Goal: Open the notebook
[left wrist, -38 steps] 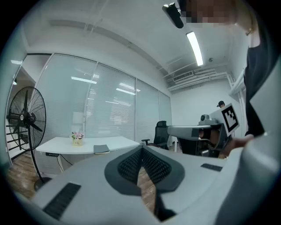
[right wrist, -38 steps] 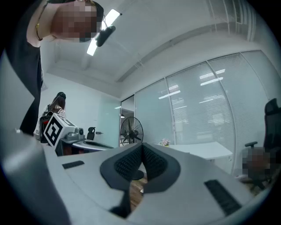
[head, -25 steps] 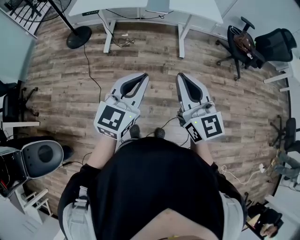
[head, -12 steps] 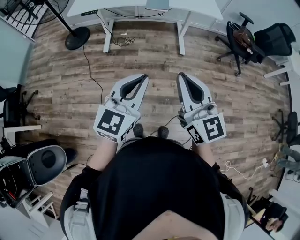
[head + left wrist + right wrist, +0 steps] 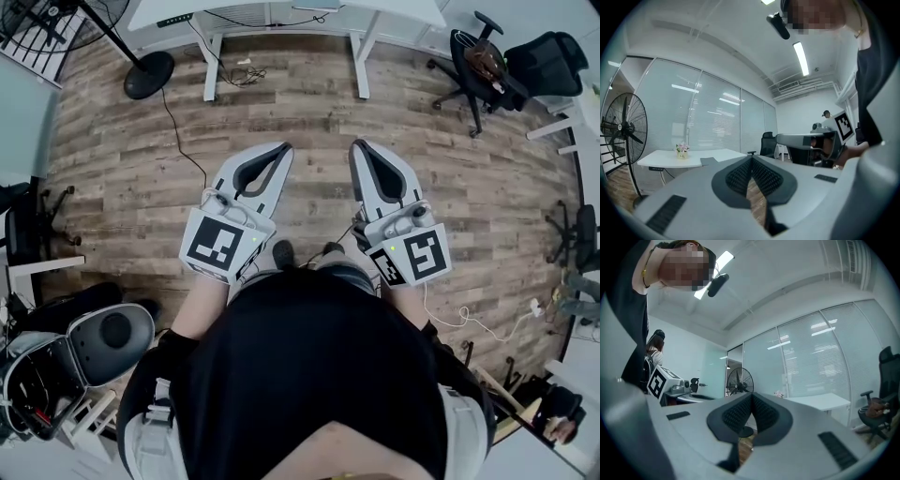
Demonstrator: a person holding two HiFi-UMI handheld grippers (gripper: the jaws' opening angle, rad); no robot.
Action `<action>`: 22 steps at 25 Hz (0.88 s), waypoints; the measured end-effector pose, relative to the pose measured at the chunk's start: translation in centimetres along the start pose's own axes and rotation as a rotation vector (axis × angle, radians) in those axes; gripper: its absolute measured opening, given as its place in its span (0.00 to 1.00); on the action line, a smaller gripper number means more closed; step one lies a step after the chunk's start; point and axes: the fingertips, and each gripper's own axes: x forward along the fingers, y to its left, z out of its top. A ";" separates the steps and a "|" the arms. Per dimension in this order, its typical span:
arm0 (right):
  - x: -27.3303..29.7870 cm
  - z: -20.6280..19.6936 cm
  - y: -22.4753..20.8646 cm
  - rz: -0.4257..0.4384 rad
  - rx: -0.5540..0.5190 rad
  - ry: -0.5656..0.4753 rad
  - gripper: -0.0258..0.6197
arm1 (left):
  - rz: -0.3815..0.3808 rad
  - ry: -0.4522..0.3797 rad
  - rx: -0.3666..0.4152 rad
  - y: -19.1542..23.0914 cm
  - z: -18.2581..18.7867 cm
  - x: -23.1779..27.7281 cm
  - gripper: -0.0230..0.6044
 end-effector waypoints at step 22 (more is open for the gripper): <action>1.2 -0.6 0.6 -0.034 0.006 0.015 0.05 | -0.067 -0.007 -0.033 1.3 -0.5 0.1 0.06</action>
